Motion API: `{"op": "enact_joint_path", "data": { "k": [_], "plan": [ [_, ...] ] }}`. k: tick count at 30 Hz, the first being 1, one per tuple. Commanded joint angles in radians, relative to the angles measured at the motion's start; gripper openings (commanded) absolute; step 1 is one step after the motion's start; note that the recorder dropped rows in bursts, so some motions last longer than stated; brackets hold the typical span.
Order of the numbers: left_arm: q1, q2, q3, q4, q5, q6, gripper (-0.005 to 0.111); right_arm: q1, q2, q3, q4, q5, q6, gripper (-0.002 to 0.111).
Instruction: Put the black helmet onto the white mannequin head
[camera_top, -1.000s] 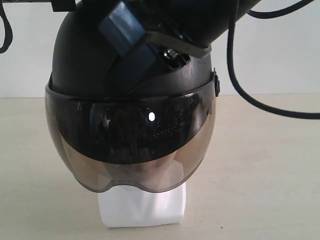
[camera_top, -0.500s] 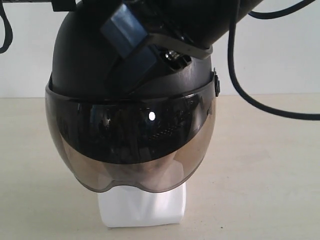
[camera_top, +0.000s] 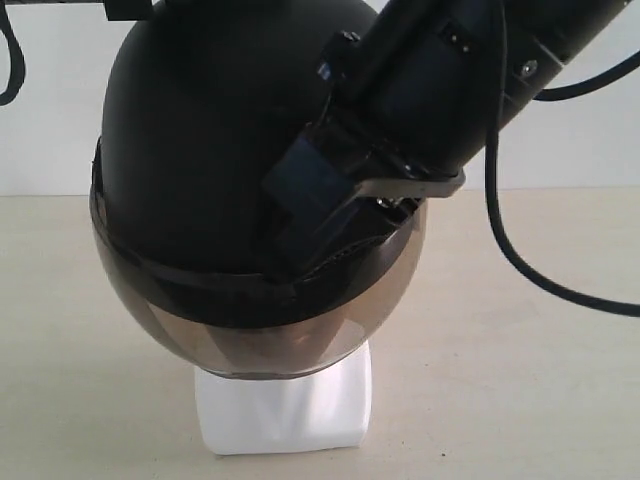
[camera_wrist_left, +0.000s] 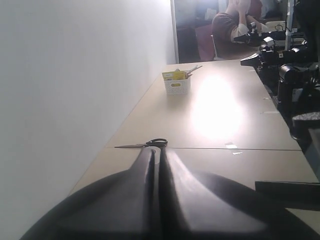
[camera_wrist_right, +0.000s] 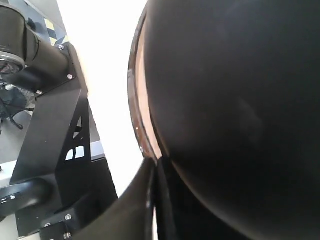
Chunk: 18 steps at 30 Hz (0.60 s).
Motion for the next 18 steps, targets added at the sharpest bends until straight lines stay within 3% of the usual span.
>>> {"op": "enact_joint_path", "data": {
  "k": [1, 10, 18],
  "plan": [
    [-0.007, 0.02, 0.014, 0.085, 0.044, -0.007, 0.004, 0.0, -0.019, -0.023, -0.024, -0.071, -0.043, 0.0],
    [-0.007, 0.02, 0.014, 0.085, 0.044, -0.013, 0.004, 0.0, -0.156, -0.328, -0.115, -0.064, -0.052, 0.0],
    [0.0, -0.075, 0.014, 0.156, 0.12, -0.065, 0.004, 0.0, -0.32, -0.293, -0.35, -0.034, 0.046, 0.0]
  ]
}}
